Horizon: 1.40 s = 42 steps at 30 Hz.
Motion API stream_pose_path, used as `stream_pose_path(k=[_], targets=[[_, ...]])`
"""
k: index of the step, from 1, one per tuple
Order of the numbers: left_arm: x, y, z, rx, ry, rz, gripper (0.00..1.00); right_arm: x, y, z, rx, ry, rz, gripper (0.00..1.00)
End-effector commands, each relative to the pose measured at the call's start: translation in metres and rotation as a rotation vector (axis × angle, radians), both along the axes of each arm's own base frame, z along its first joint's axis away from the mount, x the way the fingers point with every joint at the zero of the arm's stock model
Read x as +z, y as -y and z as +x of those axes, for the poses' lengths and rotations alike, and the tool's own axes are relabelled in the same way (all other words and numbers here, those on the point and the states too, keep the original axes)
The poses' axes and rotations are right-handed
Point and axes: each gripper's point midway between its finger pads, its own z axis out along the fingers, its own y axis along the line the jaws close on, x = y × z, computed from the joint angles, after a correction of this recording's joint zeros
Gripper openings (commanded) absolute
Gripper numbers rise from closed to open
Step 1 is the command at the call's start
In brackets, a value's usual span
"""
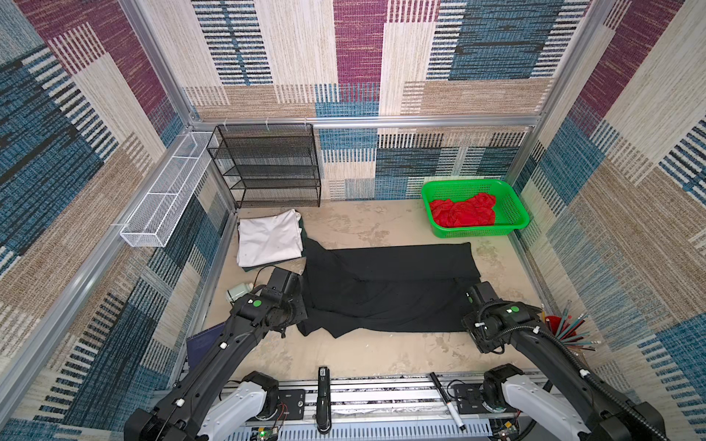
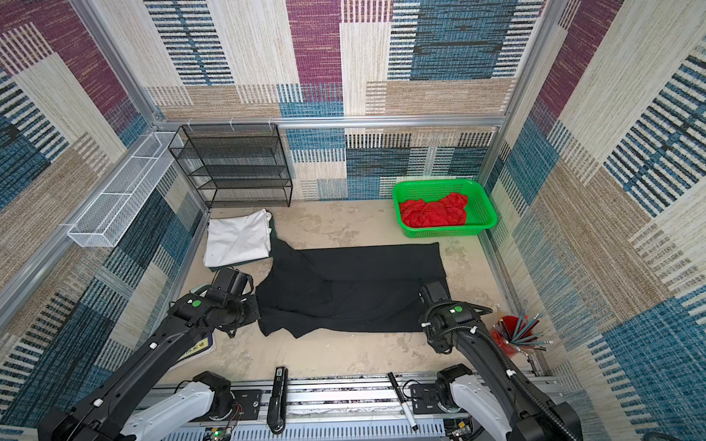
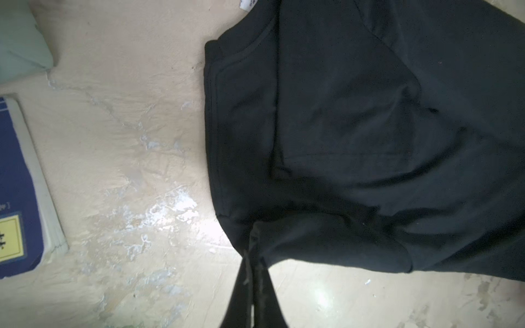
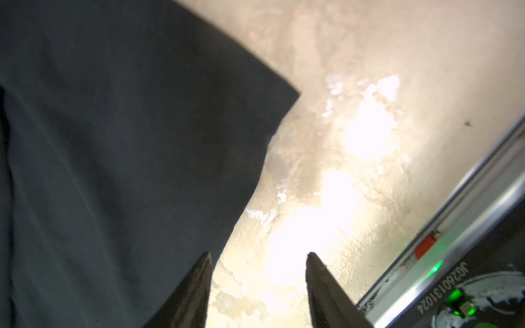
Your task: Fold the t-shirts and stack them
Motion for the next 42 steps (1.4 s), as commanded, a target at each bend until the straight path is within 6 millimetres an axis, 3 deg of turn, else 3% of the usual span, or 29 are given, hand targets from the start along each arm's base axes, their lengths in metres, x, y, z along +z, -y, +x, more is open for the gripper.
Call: stream_pose_path(k=[1,3,11,23,33,38,42], targets=[[0.004,0.007,0.008,-0.084,0.048,-0.004,0.0,-0.003,0.015,0.0,-0.144,0.02,-0.014,0.48],[0.005,0.008,0.008,-0.096,0.053,-0.003,0.0,-0.005,0.022,0.005,-0.181,0.028,-0.019,0.44],[0.0,0.014,0.008,-0.111,0.059,-0.026,0.0,-0.012,0.045,0.03,-0.212,0.02,-0.07,0.44],[-0.004,0.016,0.009,-0.123,0.049,-0.027,0.0,-0.037,0.05,0.033,-0.21,-0.028,-0.063,0.33],[-0.004,0.019,0.007,-0.128,0.036,-0.046,0.0,-0.037,0.05,0.036,-0.195,-0.015,-0.048,0.0],[0.0,0.022,0.002,-0.123,0.031,-0.076,0.0,-0.033,0.045,0.037,-0.178,0.021,-0.018,0.0],[0.006,0.025,-0.007,-0.112,0.032,-0.123,0.0,-0.018,0.044,0.037,-0.173,0.08,-0.006,0.0]])
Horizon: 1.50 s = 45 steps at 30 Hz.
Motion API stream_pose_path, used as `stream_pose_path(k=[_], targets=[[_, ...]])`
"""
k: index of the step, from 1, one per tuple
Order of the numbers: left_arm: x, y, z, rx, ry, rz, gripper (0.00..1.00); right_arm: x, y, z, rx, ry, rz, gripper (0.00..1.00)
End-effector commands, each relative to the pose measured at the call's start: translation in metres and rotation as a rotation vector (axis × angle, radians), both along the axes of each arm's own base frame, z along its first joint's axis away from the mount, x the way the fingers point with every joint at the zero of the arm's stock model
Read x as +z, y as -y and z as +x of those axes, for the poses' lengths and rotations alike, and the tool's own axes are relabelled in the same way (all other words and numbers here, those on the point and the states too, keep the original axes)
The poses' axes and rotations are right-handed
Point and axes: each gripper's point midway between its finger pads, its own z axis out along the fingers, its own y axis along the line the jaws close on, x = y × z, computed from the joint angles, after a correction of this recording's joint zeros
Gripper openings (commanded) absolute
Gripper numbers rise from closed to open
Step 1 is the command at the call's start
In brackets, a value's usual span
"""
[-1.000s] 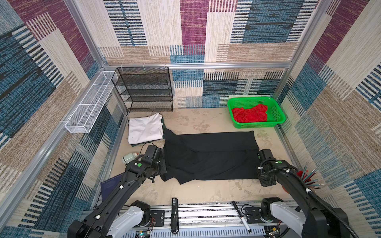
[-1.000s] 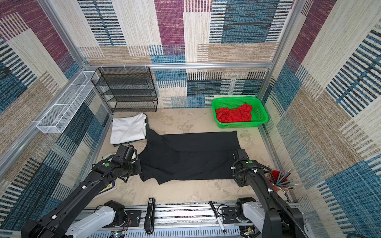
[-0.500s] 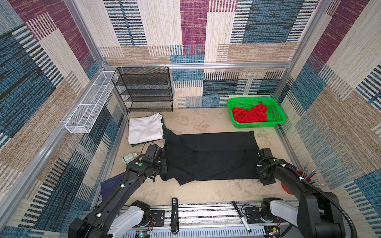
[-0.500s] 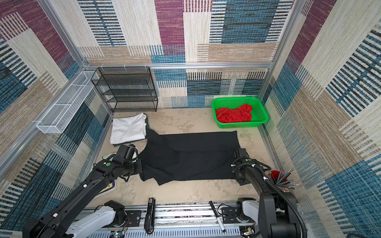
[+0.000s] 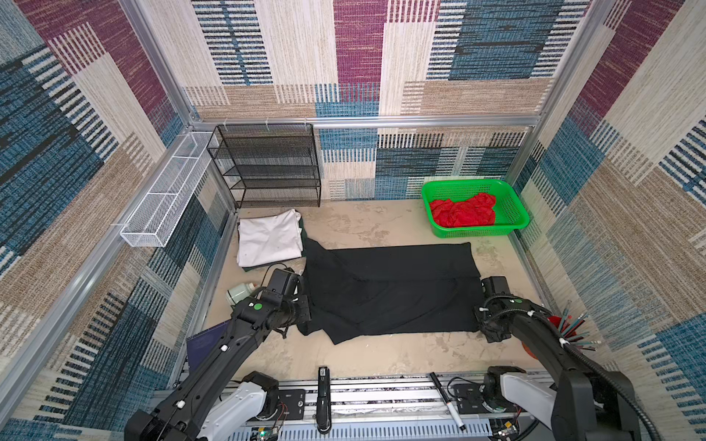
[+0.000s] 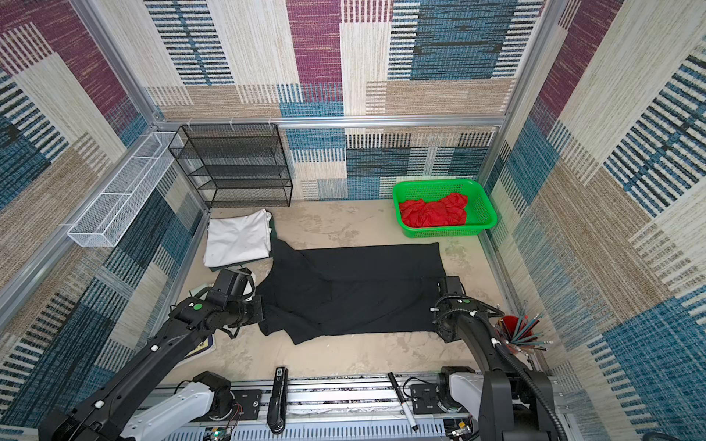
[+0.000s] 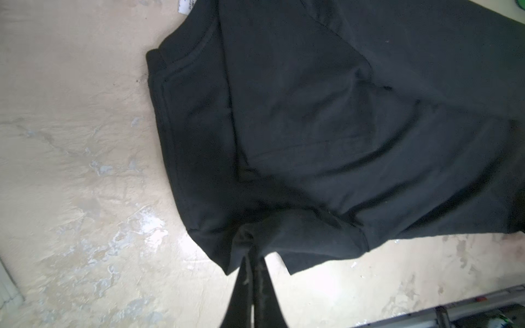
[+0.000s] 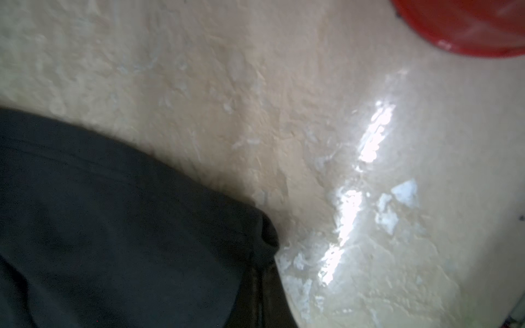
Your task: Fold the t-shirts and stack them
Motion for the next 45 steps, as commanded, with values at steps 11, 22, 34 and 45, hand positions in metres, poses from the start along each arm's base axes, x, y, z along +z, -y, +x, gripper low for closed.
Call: stream_pose_path(k=[11,22,34,45], targets=[[0.033,-0.005,-0.039,0.096,0.014,-0.141,0.0,0.054,-0.01,-0.006,0.05,0.19,0.036,0.0],[0.055,-0.028,-0.073,0.212,0.023,-0.16,0.0,0.1,-0.002,-0.012,0.051,0.289,-0.018,0.0],[0.073,0.006,0.006,0.132,0.102,-0.193,0.0,0.071,-0.007,0.027,0.115,0.282,-0.004,0.0],[0.081,-0.003,0.092,0.171,0.122,-0.165,0.0,0.074,0.017,0.084,0.148,0.299,-0.06,0.0]])
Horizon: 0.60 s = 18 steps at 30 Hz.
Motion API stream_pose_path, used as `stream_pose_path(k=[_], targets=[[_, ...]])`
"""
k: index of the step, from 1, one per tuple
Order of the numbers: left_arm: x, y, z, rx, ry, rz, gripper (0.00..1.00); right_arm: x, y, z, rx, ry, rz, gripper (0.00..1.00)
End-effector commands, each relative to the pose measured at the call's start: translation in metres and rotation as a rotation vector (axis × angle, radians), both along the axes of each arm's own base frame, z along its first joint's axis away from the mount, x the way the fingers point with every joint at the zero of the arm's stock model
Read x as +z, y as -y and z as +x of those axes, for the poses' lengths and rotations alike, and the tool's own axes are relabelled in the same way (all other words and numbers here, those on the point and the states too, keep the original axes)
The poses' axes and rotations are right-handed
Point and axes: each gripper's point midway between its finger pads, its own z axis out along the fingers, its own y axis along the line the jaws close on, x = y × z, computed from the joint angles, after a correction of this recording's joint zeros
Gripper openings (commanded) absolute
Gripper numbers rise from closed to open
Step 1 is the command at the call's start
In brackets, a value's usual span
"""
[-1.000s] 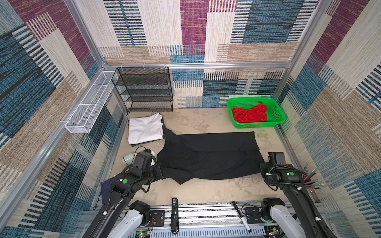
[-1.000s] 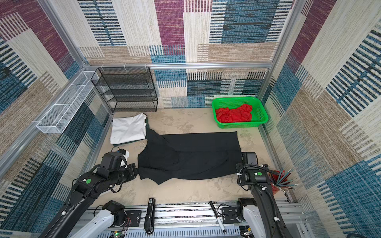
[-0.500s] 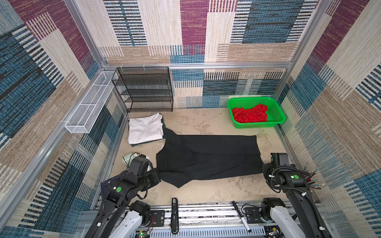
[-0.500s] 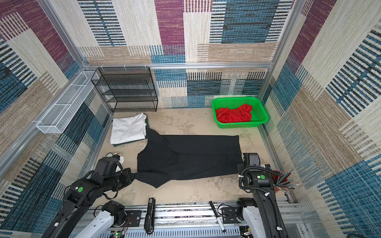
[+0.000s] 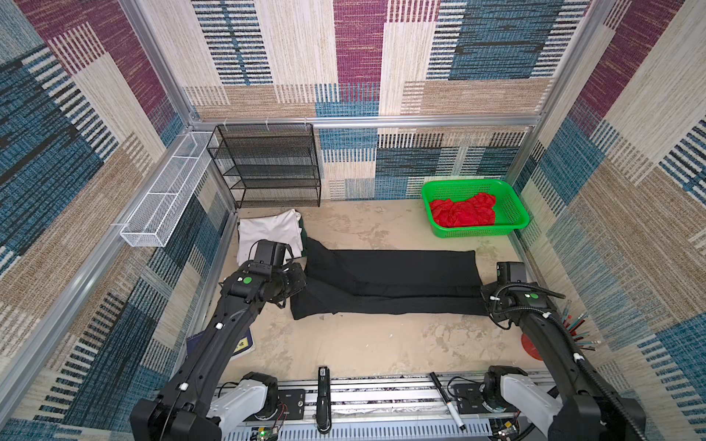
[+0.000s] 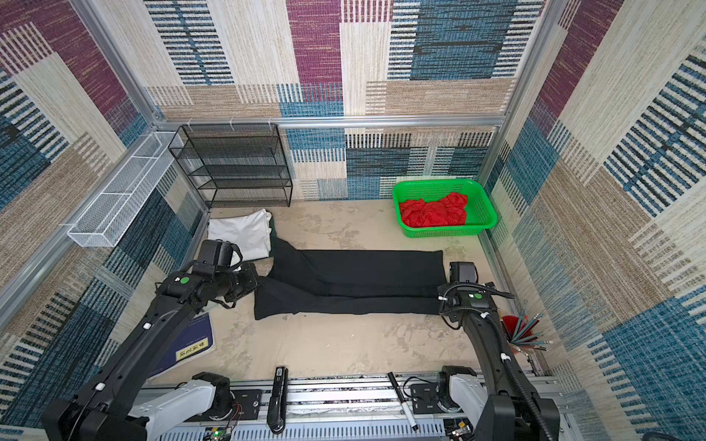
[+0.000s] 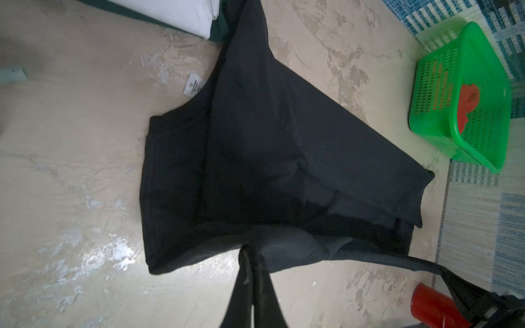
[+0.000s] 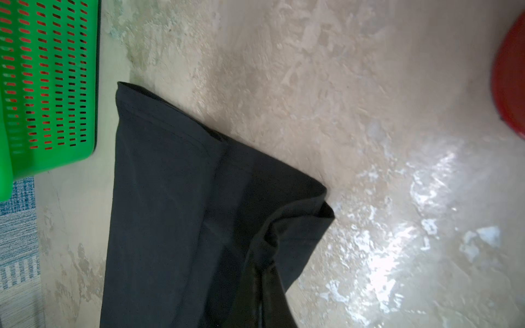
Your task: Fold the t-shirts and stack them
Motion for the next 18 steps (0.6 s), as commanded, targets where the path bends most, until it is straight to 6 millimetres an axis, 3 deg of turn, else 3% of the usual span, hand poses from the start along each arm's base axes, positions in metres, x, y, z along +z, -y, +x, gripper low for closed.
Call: stream_pose_path(k=[1,10,18], targets=[[0.012,0.003,0.029,-0.036,0.068,0.006,0.0,0.008,0.007,0.031,0.044,0.076,-0.03,0.0],[-0.007,-0.01,0.069,-0.002,0.033,0.03,0.0,0.004,0.0,0.088,0.202,0.11,-0.037,0.0],[-0.018,-0.011,0.099,0.002,0.042,0.023,0.0,-0.023,0.002,0.097,0.218,0.036,-0.032,0.0]])
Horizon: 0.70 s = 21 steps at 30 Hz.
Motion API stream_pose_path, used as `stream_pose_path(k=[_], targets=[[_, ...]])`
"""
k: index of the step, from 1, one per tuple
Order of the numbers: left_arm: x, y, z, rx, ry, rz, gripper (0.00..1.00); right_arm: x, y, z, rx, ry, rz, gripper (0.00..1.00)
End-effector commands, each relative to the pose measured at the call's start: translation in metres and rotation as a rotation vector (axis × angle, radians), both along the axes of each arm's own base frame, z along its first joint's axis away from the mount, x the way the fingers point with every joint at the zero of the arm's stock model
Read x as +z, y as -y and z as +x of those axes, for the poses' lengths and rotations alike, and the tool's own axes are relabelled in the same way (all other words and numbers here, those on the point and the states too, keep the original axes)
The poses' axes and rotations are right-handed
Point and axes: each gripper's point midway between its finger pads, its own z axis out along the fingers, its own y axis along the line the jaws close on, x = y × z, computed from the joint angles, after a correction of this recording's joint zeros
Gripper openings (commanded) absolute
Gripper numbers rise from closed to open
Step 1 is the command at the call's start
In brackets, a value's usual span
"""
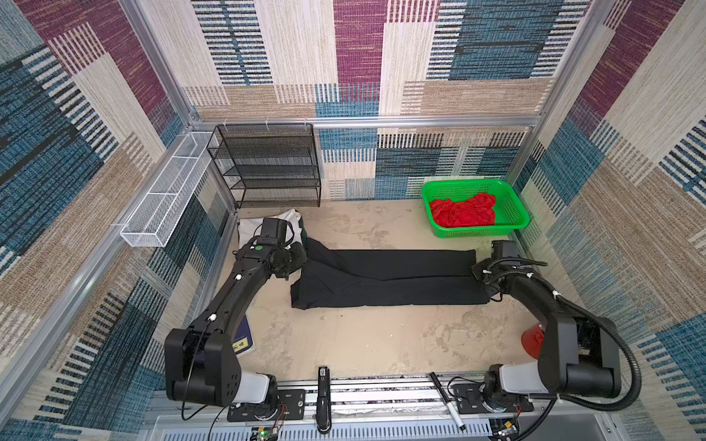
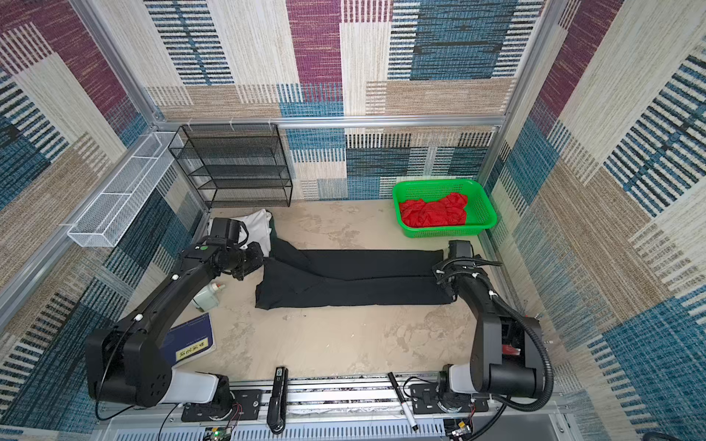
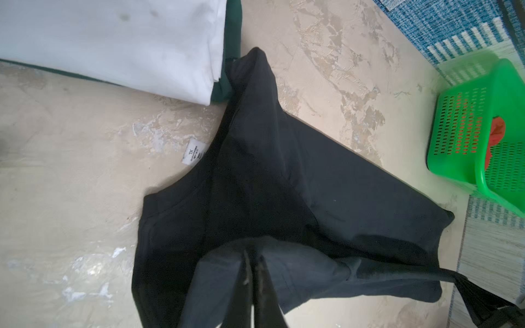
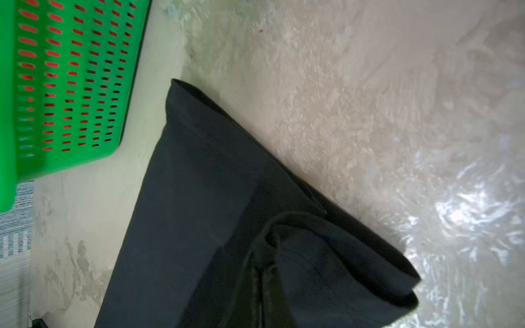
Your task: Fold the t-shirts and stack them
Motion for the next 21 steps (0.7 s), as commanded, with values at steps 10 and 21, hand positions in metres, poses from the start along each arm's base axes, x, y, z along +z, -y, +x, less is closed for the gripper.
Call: stream_pose_path(k=[10,21], targets=[[-0.044,0.009,0.059,-0.04,-0.048,-0.017,0.2,-0.008,0.012,0.029,0.044,0.0,-0.083,0.21],[-0.039,0.071,0.015,-0.302,-0.045,0.072,0.43,0.042,-0.077,0.024,0.466,0.208,-0.083,0.8]])
